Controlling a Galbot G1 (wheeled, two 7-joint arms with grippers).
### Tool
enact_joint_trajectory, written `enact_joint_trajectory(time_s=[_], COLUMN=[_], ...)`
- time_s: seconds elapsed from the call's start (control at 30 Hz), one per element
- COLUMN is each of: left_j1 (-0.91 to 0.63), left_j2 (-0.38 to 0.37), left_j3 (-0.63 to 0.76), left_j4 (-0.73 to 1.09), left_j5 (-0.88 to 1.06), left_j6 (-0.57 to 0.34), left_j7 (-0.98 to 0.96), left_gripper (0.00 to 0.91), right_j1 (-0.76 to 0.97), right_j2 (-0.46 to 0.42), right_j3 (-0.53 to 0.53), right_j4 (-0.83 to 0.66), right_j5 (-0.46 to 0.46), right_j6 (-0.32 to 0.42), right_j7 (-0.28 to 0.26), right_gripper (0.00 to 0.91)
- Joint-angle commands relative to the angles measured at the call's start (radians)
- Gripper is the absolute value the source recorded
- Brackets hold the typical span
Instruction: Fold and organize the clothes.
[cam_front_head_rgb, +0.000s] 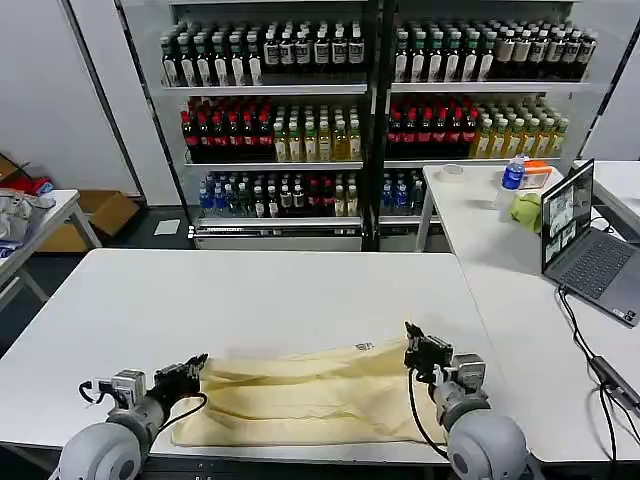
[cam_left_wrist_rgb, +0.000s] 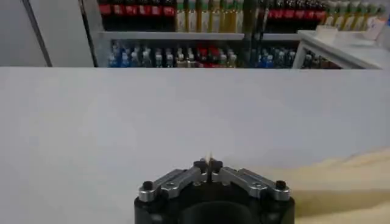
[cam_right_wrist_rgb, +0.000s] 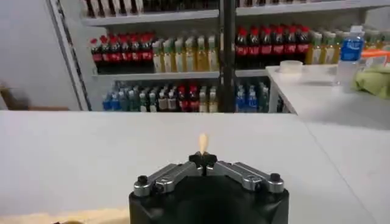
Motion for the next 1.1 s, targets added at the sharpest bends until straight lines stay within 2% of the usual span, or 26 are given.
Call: enact_joint_trajectory(time_s=[0.03,0.53,0.87,1.1], left_j1=[0.004,0.025,0.125,0.171], left_j2=[-0.009,-0.065,-0.169,-0.243], left_j3=[0.006,-0.014,-0.083,-0.07], left_j4=[0.03,0.015,-0.087,-0.103], left_j5=[0.022,0.048,0.064,0.095], left_j6=[0.002,-0.03,-0.051,-0.059], left_j7=[0.003,-0.038,-0.088,-0.112], left_gripper=[0.907,0.907,0.907,0.907], right_j1=[-0.002,-0.016,-0.08,-0.106], right_j2=[0.017,0.013,0.002,0.009], right_j3=[-0.011,-0.003,0.02,0.023], right_j4=[-0.038,-0.033,0.016,0.038], right_j5=[-0.011,-0.094,-0.146,-0.151], right_j6=[-0.009,0.01,0.036,0.038], right_j7=[0.01,0.022,0.027,0.026], right_gripper=[0.907,0.907,0.907,0.907])
